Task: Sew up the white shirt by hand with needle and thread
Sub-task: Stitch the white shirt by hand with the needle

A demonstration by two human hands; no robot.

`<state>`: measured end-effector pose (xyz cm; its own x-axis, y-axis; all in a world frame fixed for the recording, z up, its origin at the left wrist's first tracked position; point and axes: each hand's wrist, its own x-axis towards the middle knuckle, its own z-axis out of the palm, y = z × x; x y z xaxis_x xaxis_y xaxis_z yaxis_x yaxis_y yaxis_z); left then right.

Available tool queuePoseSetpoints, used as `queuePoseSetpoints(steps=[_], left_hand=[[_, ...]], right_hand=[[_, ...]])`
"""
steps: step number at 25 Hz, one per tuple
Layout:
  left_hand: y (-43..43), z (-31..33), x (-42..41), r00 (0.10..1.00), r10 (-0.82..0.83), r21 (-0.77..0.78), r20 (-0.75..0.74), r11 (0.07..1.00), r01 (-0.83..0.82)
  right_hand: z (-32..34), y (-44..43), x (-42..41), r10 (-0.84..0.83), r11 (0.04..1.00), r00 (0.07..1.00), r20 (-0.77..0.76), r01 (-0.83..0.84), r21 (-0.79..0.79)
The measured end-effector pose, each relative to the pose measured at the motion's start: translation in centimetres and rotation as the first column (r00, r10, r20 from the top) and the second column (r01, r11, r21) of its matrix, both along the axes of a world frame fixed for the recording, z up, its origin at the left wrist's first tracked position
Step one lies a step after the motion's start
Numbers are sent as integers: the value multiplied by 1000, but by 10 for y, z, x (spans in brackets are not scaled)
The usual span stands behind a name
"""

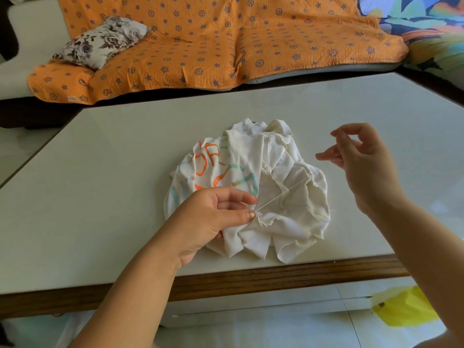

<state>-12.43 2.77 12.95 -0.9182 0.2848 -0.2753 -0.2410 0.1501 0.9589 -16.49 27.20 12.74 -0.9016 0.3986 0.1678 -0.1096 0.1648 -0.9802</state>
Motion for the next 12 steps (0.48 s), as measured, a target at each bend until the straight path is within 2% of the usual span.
queuePoseSetpoints(steps=[5,7,12], left_hand=[[-5,0,-1,999,-35,-142,4,989,35],[-6,1,-1,999,-30,-179,-13,983,28],[-11,5,-1,999,23,-100,-39,995,-27]], right_hand=[[-2,8,-2,-87,980,996,-22,90,178],[0,14,-3,-129,973,990,-50,136,185],[-3,29,-7,-219,957,976,8,214,194]])
